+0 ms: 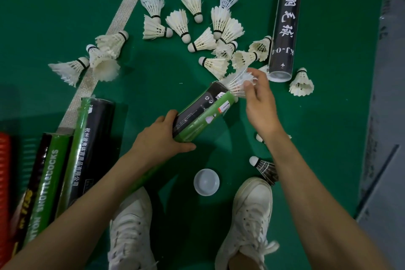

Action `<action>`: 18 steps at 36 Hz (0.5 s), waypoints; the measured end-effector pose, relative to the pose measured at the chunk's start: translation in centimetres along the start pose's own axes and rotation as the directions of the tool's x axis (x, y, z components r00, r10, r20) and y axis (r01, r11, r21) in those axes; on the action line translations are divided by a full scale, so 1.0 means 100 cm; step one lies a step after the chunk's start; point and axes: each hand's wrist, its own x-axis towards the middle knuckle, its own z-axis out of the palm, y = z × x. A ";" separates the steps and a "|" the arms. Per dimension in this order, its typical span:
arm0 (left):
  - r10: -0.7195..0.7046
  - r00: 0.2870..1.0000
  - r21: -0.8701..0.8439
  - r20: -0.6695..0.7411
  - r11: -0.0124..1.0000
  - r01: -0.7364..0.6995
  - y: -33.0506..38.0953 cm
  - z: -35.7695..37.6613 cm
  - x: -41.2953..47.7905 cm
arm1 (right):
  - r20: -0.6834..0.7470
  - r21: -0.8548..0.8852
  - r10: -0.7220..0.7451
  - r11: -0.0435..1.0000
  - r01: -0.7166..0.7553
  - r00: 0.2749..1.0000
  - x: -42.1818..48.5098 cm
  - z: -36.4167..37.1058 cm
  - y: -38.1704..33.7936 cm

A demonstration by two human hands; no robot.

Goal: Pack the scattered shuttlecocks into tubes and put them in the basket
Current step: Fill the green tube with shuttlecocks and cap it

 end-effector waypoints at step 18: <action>0.042 0.998 -0.077 0.038 0.996 -0.039 0.007 -0.026 0.050 | 0.043 -0.322 -0.030 0.946 0.043 0.999 0.076 -0.001 -0.034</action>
